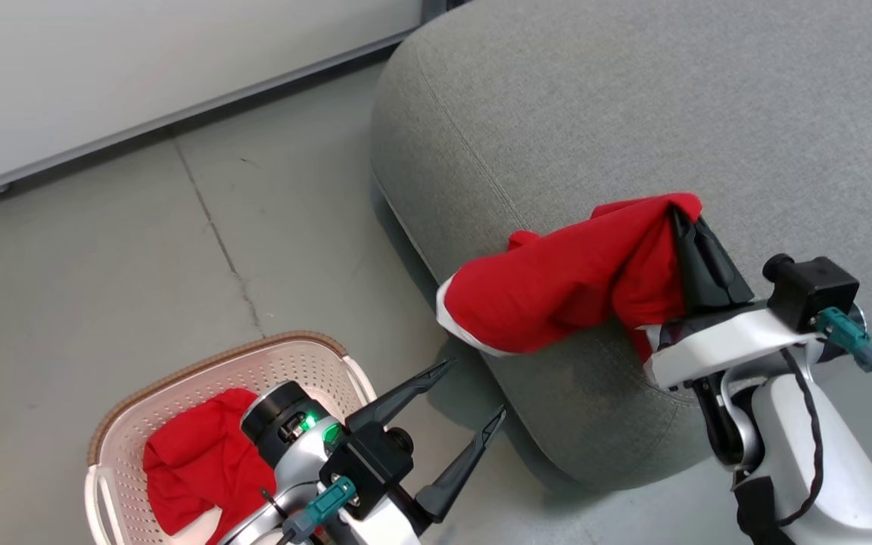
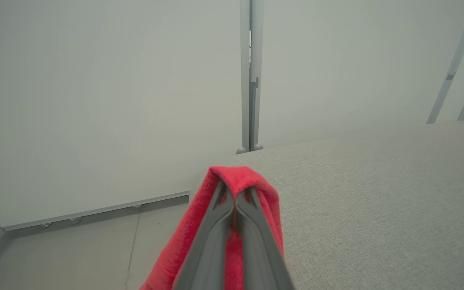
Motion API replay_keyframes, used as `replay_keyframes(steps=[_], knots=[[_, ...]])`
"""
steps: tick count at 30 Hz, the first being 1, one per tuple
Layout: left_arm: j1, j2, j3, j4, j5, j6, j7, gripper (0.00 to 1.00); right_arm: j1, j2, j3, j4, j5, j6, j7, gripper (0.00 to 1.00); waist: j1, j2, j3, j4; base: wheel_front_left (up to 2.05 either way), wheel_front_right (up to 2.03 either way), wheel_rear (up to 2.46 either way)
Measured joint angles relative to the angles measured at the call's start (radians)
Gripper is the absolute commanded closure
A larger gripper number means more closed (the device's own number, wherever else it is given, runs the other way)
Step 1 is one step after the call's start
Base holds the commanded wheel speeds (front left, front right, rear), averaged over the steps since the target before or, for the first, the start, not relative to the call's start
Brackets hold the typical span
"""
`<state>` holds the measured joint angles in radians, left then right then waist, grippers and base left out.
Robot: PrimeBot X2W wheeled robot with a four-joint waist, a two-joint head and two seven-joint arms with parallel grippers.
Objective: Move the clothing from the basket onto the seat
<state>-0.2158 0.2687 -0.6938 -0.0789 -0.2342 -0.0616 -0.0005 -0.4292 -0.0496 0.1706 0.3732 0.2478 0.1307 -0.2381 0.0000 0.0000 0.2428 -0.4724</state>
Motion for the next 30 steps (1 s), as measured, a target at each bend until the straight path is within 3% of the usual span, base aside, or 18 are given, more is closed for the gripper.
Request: replay_keyframes(steps=[9,20,30], knots=[[-0.057,0.017,0.01,-0.035,0.025,0.007,0.009,0.0,-0.141,0.001,-0.107,0.013,0.003,0.0,-0.018,1.0,0.0,0.0001,0.071,-0.004,0.0,0.0,0.0],[-0.182,0.042,0.014,-0.094,0.072,-0.008,0.035,0.0,-0.461,-0.064,-0.308,0.016,0.001,0.0,-0.024,1.0,0.0,0.0,0.225,0.065,0.0,0.0,0.0],[-0.282,0.063,0.021,-0.117,0.105,-0.018,0.044,0.0,-0.523,-0.073,-0.434,0.136,-0.006,0.0,-0.025,1.0,0.0,0.0,0.403,0.118,0.0,0.0,0.0]])
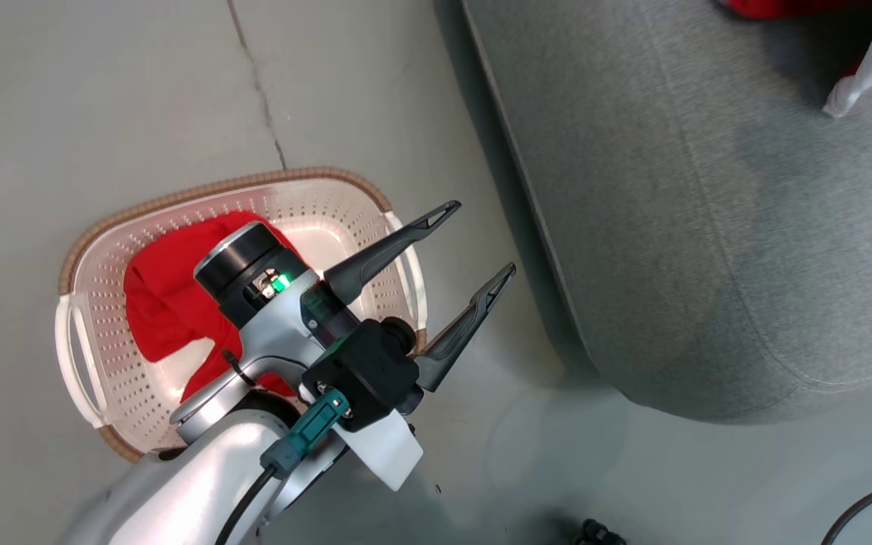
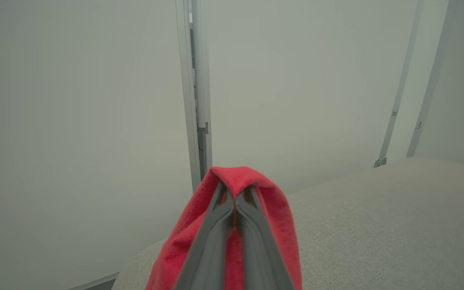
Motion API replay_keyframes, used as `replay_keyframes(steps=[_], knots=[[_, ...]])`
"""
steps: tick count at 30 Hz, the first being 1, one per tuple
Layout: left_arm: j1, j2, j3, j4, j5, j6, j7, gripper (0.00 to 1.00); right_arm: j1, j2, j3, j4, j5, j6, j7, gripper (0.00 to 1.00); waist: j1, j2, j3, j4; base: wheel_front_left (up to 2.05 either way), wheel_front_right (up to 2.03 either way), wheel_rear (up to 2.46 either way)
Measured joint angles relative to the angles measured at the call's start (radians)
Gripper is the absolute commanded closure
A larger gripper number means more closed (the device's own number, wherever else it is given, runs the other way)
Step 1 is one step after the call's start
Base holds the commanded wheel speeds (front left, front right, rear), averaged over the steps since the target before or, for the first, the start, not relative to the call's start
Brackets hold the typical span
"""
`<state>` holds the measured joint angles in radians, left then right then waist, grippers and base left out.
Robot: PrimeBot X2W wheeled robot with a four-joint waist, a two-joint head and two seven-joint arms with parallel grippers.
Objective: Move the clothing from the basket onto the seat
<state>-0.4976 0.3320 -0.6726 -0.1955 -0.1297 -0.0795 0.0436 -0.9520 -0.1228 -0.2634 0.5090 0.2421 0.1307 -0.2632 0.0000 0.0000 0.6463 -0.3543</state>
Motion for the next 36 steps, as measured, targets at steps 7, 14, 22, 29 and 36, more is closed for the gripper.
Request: replay_keyframes(steps=[7,14,22,29,36], knots=[[-0.025,0.011,-0.011,0.011,0.007,-0.009,0.0,0.0,0.053,0.019,-0.142,0.098,-0.043,0.0,0.0,1.0,0.0,0.0,0.074,0.017,0.0,0.0,0.0],[-0.024,0.017,-0.011,0.03,-0.006,-0.007,-0.009,0.0,0.104,0.042,-0.152,0.134,-0.052,0.0,0.0,0.0,0.0,0.0,0.048,0.005,0.0,0.0,0.0],[0.013,0.0,-0.006,0.073,-0.048,0.013,-0.058,0.0,0.247,0.033,-0.112,0.072,-0.087,0.0,-0.001,0.0,0.0,0.0,-0.058,0.013,0.0,0.0,0.0],[0.07,-0.026,-0.007,0.109,-0.092,0.031,-0.099,0.0,0.377,0.039,-0.052,-0.044,-0.113,0.0,-0.001,0.0,0.0,0.0,-0.168,0.034,0.0,0.0,0.0],[0.135,-0.052,-0.015,0.141,-0.131,0.053,-0.135,0.0,0.496,0.054,0.053,-0.151,-0.129,0.0,-0.001,0.0,0.0,0.0,-0.292,0.082,0.0,0.0,0.0]])
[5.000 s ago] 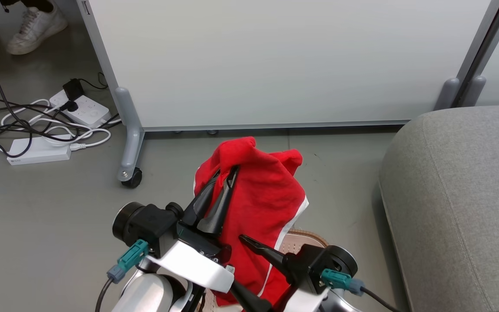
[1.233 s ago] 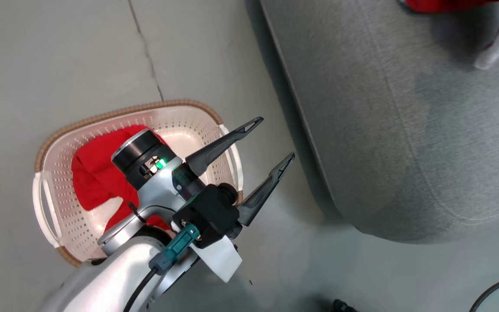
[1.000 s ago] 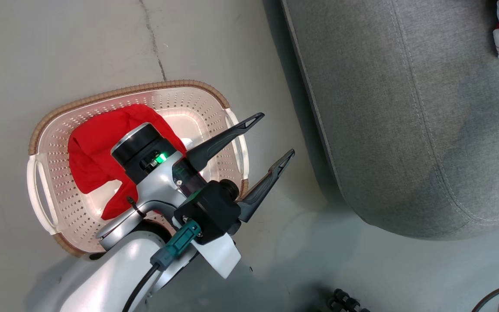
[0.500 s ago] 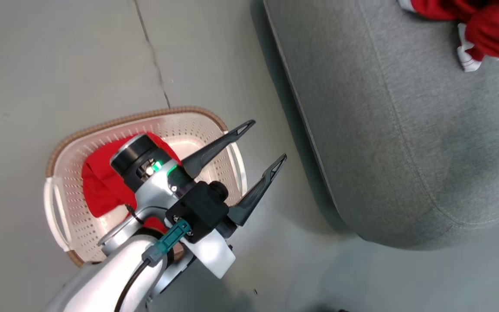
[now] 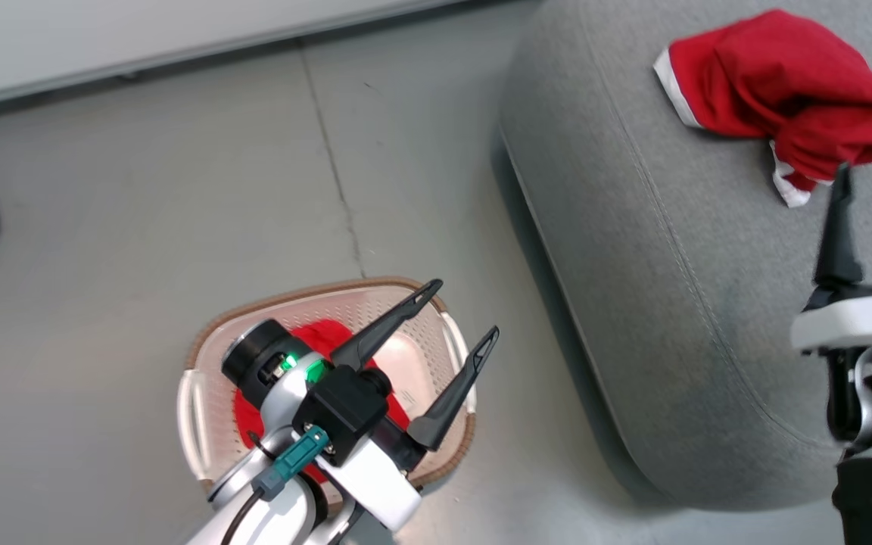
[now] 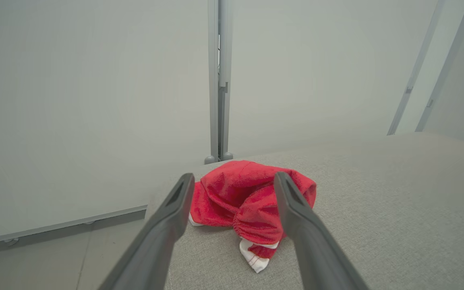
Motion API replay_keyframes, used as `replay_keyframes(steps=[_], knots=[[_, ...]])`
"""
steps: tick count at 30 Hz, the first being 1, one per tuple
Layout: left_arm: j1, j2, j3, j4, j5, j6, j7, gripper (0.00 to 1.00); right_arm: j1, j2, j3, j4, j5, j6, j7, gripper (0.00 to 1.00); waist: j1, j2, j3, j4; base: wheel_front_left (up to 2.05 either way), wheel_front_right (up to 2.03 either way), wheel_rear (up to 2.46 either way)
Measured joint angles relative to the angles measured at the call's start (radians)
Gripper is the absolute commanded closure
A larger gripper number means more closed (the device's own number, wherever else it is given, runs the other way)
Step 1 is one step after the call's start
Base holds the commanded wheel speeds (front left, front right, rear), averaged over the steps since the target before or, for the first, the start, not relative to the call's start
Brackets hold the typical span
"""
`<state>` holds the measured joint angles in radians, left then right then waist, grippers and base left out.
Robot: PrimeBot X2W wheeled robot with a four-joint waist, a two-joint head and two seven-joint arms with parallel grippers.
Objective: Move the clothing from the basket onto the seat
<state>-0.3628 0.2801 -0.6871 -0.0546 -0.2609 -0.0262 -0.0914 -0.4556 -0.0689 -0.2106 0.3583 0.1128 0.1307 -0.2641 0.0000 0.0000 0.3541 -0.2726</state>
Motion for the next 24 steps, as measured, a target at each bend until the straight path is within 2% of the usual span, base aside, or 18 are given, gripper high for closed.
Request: replay_keyframes(steps=[4,5,13,15,24], knots=[[0.043,-0.017,0.007,0.019,-0.025,0.03,-0.023,0.0,0.057,0.005,0.058,-0.06,-0.009,0.0,0.009,0.0,0.0,0.0,-0.054,0.049,0.0,0.0,0.0],[0.061,-0.02,0.018,0.031,-0.033,0.048,-0.034,0.0,0.077,0.008,0.076,-0.103,-0.014,0.0,0.02,0.0,0.0,0.0,-0.076,0.078,0.0,0.0,0.0],[0.122,-0.021,0.078,0.053,-0.082,0.109,-0.07,0.0,0.188,0.016,0.153,-0.266,-0.015,0.0,0.11,0.0,0.0,0.0,-0.158,0.188,0.0,0.0,0.0],[0.15,-0.018,0.126,0.055,-0.111,0.147,-0.087,0.0,0.235,0.019,0.171,-0.326,-0.01,0.0,0.15,0.0,0.0,0.0,-0.191,0.237,0.0,0.0,0.0],[0.204,-0.007,0.237,0.07,-0.18,0.207,-0.123,0.0,0.324,0.02,0.188,-0.37,0.036,0.0,0.205,0.0,0.0,0.0,-0.249,0.308,0.0,0.0,0.0]])
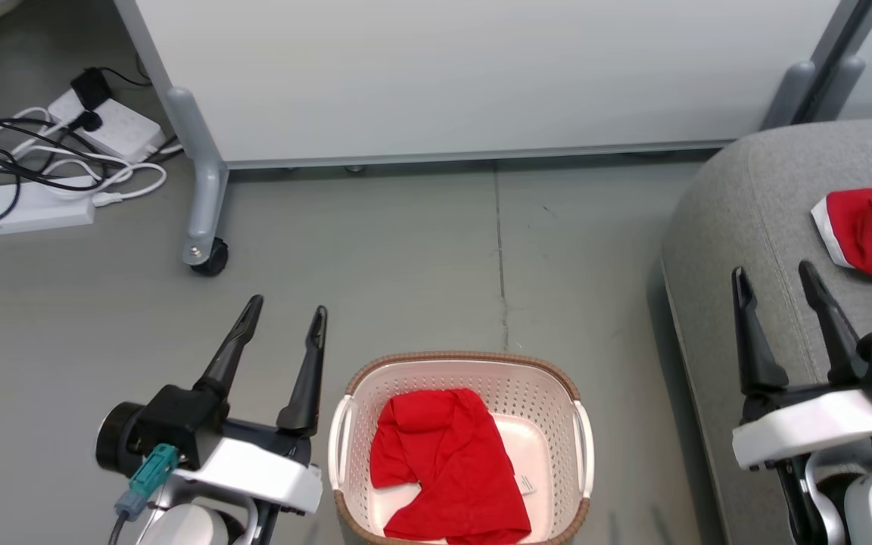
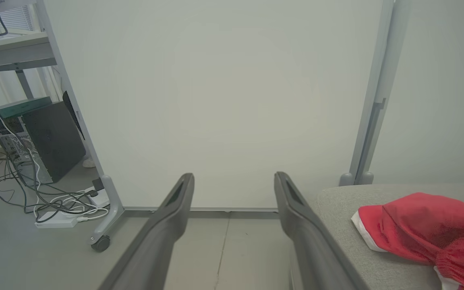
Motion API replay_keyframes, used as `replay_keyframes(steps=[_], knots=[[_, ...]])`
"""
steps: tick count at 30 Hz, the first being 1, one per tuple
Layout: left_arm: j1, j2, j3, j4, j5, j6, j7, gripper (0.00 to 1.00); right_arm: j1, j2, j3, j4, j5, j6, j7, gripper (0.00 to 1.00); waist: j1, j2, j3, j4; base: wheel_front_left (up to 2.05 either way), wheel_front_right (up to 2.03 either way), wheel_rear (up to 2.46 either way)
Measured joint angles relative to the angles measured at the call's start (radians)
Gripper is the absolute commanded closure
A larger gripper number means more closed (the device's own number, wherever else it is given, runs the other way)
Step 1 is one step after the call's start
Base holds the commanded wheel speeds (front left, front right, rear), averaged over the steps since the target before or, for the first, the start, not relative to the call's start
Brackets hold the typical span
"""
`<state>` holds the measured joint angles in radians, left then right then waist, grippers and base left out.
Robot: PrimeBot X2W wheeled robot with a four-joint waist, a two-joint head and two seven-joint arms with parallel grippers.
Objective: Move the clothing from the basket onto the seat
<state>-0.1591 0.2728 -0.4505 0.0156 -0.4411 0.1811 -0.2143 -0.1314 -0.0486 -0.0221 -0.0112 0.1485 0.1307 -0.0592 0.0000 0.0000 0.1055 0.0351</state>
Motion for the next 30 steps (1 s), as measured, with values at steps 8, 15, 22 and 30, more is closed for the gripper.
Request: replay_keyframes(steps=[8,15,22,30], knots=[[0.072,0.026,0.063,0.013,-0.03,0.032,-0.024,0.0,0.063,0.0,-0.002,0.028,0.011,0.0,0.011,0.0,0.0,0.0,-0.051,0.018,0.0,0.0,0.0],[0.116,0.033,0.109,0.017,-0.057,0.031,-0.037,0.0,0.13,0.0,-0.006,0.03,0.018,0.0,0.026,0.0,0.0,0.0,-0.102,0.019,0.0,0.0,0.0],[0.153,0.032,0.119,0.05,-0.053,0.006,-0.045,0.0,0.162,0.0,-0.005,0.027,0.021,0.0,0.033,0.0,0.0,0.0,-0.116,0.013,0.0,0.0,0.0],[0.155,0.021,0.114,0.082,-0.04,-0.009,-0.046,0.0,0.164,0.0,-0.005,0.019,0.021,0.0,0.037,0.0,0.0,0.0,-0.12,0.018,0.0,0.0,0.0]])
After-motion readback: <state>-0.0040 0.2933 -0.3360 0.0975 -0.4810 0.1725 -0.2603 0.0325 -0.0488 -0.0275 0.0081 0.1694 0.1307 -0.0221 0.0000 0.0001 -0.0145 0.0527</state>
